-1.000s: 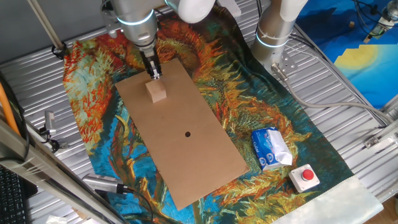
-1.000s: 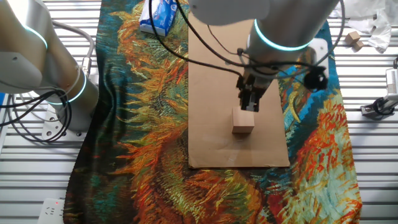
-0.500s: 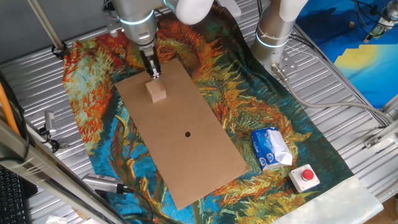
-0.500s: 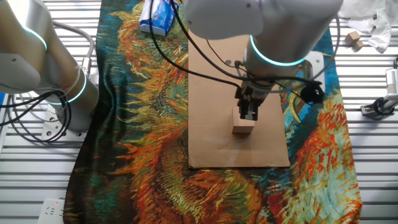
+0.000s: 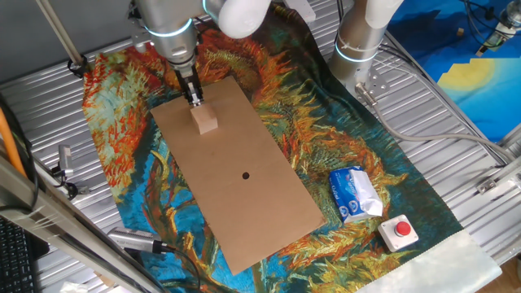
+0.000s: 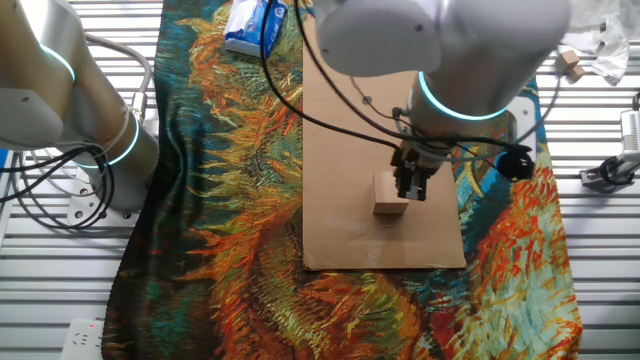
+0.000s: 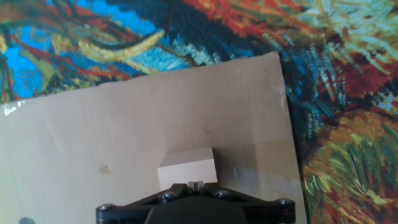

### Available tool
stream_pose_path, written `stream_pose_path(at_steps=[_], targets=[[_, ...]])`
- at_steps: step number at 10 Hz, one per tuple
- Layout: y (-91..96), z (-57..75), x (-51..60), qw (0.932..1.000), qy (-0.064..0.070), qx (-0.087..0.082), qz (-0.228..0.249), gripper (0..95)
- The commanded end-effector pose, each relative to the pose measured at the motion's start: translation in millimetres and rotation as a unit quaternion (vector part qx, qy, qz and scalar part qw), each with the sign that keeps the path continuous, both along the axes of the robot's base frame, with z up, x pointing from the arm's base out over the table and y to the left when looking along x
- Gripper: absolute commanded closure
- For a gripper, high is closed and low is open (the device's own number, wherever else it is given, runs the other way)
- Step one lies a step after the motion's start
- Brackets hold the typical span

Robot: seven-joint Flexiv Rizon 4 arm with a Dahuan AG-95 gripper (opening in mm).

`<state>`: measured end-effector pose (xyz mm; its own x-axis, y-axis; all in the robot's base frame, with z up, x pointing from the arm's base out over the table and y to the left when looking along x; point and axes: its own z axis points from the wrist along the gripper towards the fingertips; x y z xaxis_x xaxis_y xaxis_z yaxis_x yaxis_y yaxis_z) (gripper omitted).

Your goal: Hold a small block with the gripper and sweep it from left to right on the table

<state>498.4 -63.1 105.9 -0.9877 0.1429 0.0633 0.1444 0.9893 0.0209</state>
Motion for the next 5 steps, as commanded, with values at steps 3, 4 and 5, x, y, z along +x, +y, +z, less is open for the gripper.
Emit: stream_pose_path(at_steps=[3,4,5], targets=[[0.0,-1.3,-0.8,0.9999,0.002,0.010,0.000,95.0],[0.2,-1.4,-1.2,0.9999,0.003,0.010,-0.001,95.0],[0.3,-1.4,-1.5,0.9999,0.005,0.011,-0.002,95.0]])
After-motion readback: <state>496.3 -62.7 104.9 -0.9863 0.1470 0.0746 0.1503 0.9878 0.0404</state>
